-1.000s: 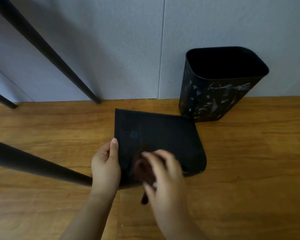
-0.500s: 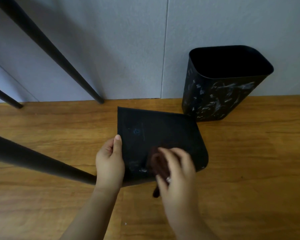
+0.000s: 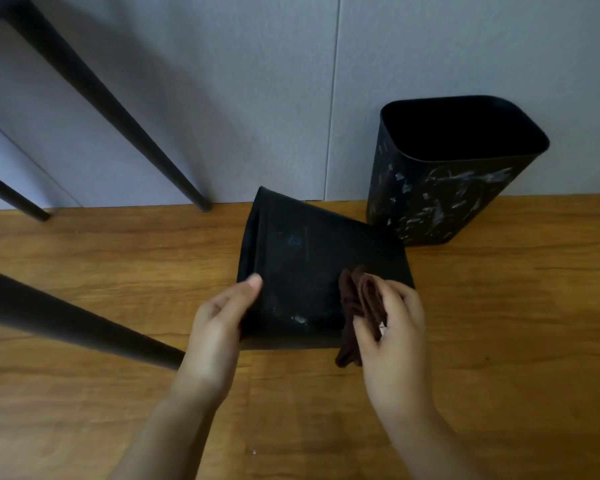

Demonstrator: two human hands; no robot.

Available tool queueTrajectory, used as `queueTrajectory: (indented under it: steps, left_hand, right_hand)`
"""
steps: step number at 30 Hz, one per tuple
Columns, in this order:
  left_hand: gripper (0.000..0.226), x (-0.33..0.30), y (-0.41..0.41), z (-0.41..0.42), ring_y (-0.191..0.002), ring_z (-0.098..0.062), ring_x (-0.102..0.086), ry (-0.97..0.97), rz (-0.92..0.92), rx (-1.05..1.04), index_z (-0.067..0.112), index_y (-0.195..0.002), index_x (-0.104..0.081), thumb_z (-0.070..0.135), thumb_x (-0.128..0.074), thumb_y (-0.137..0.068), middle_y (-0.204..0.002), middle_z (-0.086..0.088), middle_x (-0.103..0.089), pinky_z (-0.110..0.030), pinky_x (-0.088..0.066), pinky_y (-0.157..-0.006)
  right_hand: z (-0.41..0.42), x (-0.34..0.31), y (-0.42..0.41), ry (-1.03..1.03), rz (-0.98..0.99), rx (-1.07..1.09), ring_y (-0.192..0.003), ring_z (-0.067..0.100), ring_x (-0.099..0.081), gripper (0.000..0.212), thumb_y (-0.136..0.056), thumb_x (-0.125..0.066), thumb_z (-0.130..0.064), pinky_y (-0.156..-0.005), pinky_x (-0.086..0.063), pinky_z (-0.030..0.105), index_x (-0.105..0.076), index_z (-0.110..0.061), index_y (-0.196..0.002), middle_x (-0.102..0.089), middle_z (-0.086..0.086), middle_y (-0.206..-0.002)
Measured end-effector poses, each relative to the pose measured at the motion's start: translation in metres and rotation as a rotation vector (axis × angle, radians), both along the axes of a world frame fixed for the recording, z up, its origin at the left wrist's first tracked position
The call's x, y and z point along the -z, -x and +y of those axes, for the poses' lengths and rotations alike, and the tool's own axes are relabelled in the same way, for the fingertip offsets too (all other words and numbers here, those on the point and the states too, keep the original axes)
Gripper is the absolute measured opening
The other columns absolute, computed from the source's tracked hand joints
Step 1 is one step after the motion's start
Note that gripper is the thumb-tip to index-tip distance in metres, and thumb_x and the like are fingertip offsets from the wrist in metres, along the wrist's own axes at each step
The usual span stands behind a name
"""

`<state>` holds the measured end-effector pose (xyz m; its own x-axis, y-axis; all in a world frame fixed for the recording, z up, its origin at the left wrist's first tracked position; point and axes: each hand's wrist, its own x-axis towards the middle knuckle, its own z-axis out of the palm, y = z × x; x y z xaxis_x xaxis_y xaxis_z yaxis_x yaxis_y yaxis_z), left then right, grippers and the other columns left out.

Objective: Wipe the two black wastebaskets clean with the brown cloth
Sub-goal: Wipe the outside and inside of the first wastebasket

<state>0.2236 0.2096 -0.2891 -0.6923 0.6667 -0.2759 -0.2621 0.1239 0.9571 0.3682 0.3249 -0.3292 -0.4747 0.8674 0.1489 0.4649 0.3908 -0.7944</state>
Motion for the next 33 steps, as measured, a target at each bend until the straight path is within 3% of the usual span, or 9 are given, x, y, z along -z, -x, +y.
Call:
queueTrajectory:
  steps: [4,8,10,12,16,20,23,27,33]
  left_hand:
    - [0.028,0.004,-0.008,-0.007,-0.107,0.005,-0.060,0.036,0.327,0.222,0.029,-0.117,-0.062,0.028,-0.043,-0.096,-0.111,0.020,-0.069,-0.009,-0.046,-0.085]
    - [0.040,0.019,-0.006,-0.006,-0.068,-0.015,-0.061,0.205,0.803,0.174,0.028,-0.082,-0.059,0.053,-0.031,-0.098,-0.070,0.002,-0.061,-0.031,-0.050,-0.056]
    - [0.043,0.023,-0.002,-0.003,-0.056,-0.014,-0.051,0.254,1.027,0.128,0.030,-0.070,-0.048,0.056,-0.027,-0.097,-0.061,0.008,-0.048,-0.030,-0.044,-0.047]
    - [0.046,0.018,-0.002,0.004,-0.052,-0.012,-0.046,0.228,1.099,0.080,0.025,-0.066,-0.047,0.051,-0.029,-0.099,-0.059,0.009,-0.043,-0.030,-0.041,-0.044]
    - [0.044,0.001,-0.002,0.015,-0.053,-0.018,-0.047,0.068,0.871,-0.014,0.018,-0.067,-0.052,0.042,-0.036,-0.100,-0.058,-0.002,-0.047,-0.025,-0.040,-0.049]
    - [0.050,-0.012,-0.004,0.017,-0.065,-0.025,-0.053,0.059,0.527,-0.119,0.003,-0.074,-0.056,0.042,-0.035,-0.098,-0.069,-0.014,-0.054,-0.016,-0.043,-0.055]
    - [0.054,-0.014,-0.005,0.015,-0.062,-0.027,-0.054,0.066,0.408,-0.169,0.001,-0.074,-0.055,0.044,-0.034,-0.098,-0.063,-0.011,-0.055,-0.026,-0.047,-0.060]
    - [0.050,-0.013,-0.007,0.009,-0.079,-0.039,-0.062,0.048,0.279,-0.193,0.007,-0.082,-0.062,0.043,-0.033,-0.100,-0.080,-0.022,-0.064,-0.045,-0.052,-0.073]
    - [0.046,-0.009,-0.014,0.009,-0.073,0.000,-0.065,0.090,0.293,-0.269,0.017,-0.084,-0.064,0.041,-0.029,-0.101,-0.077,0.013,-0.070,-0.004,-0.045,-0.057]
  right_hand:
    - [0.006,0.002,-0.001,0.034,0.045,0.051,-0.118,0.010,-0.051,0.048,-0.087,-0.064,-0.011,-0.091,-0.041,0.012,-0.054,-0.019,-0.133,-0.046,-0.007,-0.129]
    - [0.007,0.000,-0.002,0.081,0.106,0.073,-0.114,0.002,-0.051,0.046,-0.088,-0.063,-0.012,-0.089,-0.044,0.010,-0.054,-0.023,-0.132,-0.046,-0.011,-0.126]
    - [0.009,-0.002,-0.002,0.100,0.148,0.079,-0.110,-0.006,-0.050,0.044,-0.089,-0.063,-0.012,-0.085,-0.044,0.005,-0.053,-0.027,-0.129,-0.046,-0.013,-0.123]
    - [0.009,-0.006,-0.002,0.121,0.179,0.083,-0.110,-0.012,-0.048,0.044,-0.088,-0.063,-0.016,-0.083,-0.043,0.003,-0.051,-0.032,-0.127,-0.046,-0.014,-0.122]
    - [0.007,-0.020,0.003,0.103,0.213,0.057,-0.115,-0.004,-0.050,0.044,-0.086,-0.061,-0.023,-0.089,-0.045,0.009,-0.051,-0.033,-0.128,-0.045,-0.017,-0.122]
    - [-0.007,-0.042,0.021,-0.015,0.139,-0.047,-0.124,0.007,-0.047,0.052,-0.081,-0.062,-0.026,-0.100,-0.047,0.027,-0.053,-0.028,-0.132,-0.044,-0.012,-0.132]
    - [-0.029,-0.062,0.038,-0.092,0.052,-0.226,-0.127,0.012,-0.043,0.058,-0.076,-0.059,-0.031,-0.101,-0.047,0.037,-0.050,-0.031,-0.133,-0.041,-0.011,-0.137]
    - [-0.036,-0.069,0.049,-0.234,-0.060,-0.370,-0.123,0.015,-0.046,0.060,-0.074,-0.061,-0.031,-0.100,-0.047,0.037,-0.050,-0.032,-0.133,-0.044,-0.008,-0.136]
    - [-0.002,-0.066,0.046,-0.206,-0.225,-0.134,-0.116,0.017,-0.048,0.054,-0.080,-0.065,-0.027,-0.091,-0.052,0.037,-0.052,-0.027,-0.133,-0.045,-0.004,-0.135]
